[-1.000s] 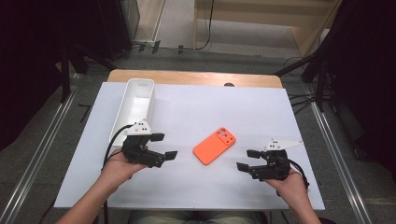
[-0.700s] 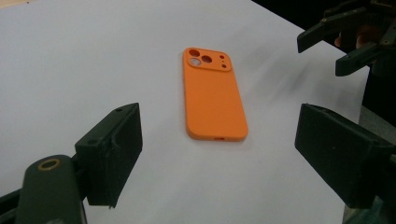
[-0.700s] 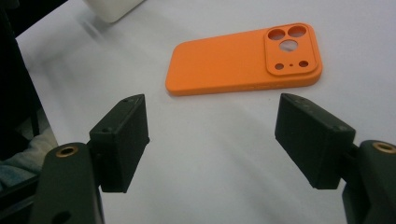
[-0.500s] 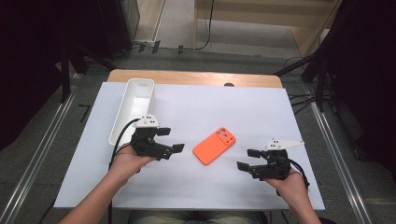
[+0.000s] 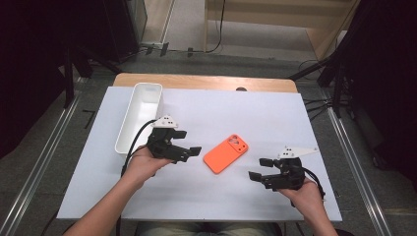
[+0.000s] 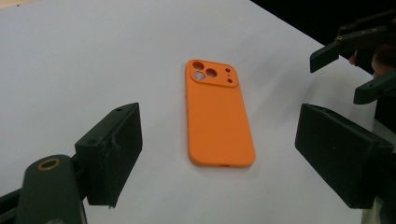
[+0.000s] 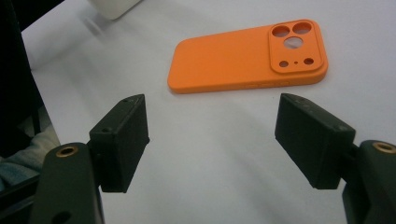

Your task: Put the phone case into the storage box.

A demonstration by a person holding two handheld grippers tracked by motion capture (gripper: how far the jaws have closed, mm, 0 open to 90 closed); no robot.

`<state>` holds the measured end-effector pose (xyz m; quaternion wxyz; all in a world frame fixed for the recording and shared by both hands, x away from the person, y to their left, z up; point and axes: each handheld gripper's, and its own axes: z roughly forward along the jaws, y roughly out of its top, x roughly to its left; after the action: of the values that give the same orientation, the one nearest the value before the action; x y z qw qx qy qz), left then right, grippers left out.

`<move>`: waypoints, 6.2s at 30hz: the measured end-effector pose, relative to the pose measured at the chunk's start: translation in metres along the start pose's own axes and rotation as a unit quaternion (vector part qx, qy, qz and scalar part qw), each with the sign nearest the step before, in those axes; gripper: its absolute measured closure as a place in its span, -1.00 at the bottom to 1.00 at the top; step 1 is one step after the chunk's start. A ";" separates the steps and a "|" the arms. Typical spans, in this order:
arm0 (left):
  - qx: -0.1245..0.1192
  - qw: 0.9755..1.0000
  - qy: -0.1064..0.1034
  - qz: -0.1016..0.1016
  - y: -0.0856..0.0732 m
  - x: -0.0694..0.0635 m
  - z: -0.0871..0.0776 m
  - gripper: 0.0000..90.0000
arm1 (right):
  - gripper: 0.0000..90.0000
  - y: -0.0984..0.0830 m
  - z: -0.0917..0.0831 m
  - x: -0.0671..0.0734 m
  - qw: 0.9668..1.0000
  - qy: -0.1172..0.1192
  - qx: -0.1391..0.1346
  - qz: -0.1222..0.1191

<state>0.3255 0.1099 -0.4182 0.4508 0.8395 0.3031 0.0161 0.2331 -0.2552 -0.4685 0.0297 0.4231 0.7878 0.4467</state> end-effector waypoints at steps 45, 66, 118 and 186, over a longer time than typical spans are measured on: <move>0.006 0.999 0.021 0.031 0.027 -0.022 0.078 -0.68 | -0.45 -0.001 0.003 -0.001 1.000 0.000 0.012 0.004; 0.028 0.999 0.026 0.033 0.023 -0.027 0.105 -1.00 | -0.45 -0.002 0.003 -0.003 1.000 -0.001 0.011 0.008; 0.070 0.992 0.090 0.050 -0.023 -0.037 0.151 -1.00 | -0.45 -0.002 0.003 -0.003 1.000 -0.001 0.014 0.013; 0.028 0.998 0.047 0.019 0.001 -0.035 0.120 -0.65 | -0.45 -0.002 0.003 -0.004 1.000 0.000 0.013 0.016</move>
<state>0.3337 0.0016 -0.4805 0.4118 0.8558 0.3081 0.0561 0.2355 -0.2564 -0.4728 0.0172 0.4362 0.7864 0.4371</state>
